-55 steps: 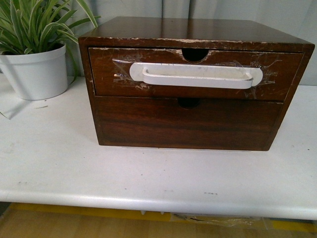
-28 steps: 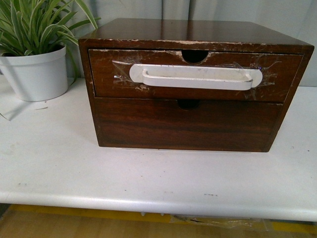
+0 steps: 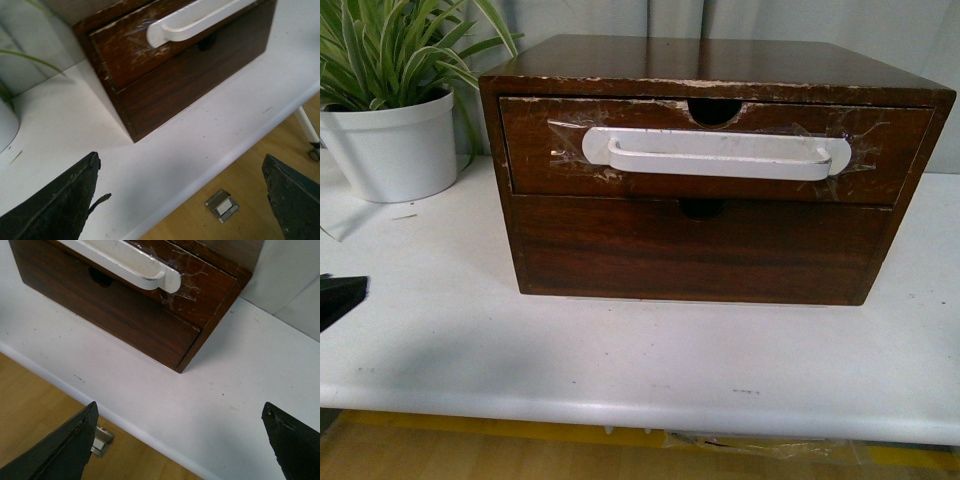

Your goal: Open drawer

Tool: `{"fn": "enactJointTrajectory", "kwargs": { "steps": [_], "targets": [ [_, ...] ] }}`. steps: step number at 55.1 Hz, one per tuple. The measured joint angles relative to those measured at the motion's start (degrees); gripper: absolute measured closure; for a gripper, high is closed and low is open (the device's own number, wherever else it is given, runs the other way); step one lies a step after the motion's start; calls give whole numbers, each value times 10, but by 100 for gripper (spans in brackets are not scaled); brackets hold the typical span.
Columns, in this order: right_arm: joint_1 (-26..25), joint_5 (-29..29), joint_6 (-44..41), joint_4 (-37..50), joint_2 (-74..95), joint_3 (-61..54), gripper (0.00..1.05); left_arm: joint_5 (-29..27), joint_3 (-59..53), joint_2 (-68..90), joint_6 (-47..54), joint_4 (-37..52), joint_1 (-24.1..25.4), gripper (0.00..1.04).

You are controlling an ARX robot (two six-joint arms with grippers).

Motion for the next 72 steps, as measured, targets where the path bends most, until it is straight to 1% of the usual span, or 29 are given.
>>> {"fn": "enactJointTrajectory", "kwargs": {
  "steps": [7,18,24,35,41,50,59,72],
  "targets": [
    [-6,-23,-56,-44,60,61,9,9,77,66,73,-38,-38,6],
    [-8,-36,-120,-96,129,134,9,11,173,136,163,-88,-96,6],
    [1,-40,-154,-125,165,169,9,12,230,178,209,-128,-130,6],
    [21,-46,-200,-164,214,203,9,14,290,238,269,-179,-180,6],
    [35,-47,-216,-174,240,220,9,3,324,275,292,-198,-207,6],
    [48,-48,-220,-167,272,240,9,-11,361,321,307,-201,-230,6],
    [63,-49,-220,-161,310,268,9,-33,411,376,326,-214,-241,6],
    [76,-59,-223,-160,345,296,9,-55,480,442,350,-245,-231,6]
  ]
}}
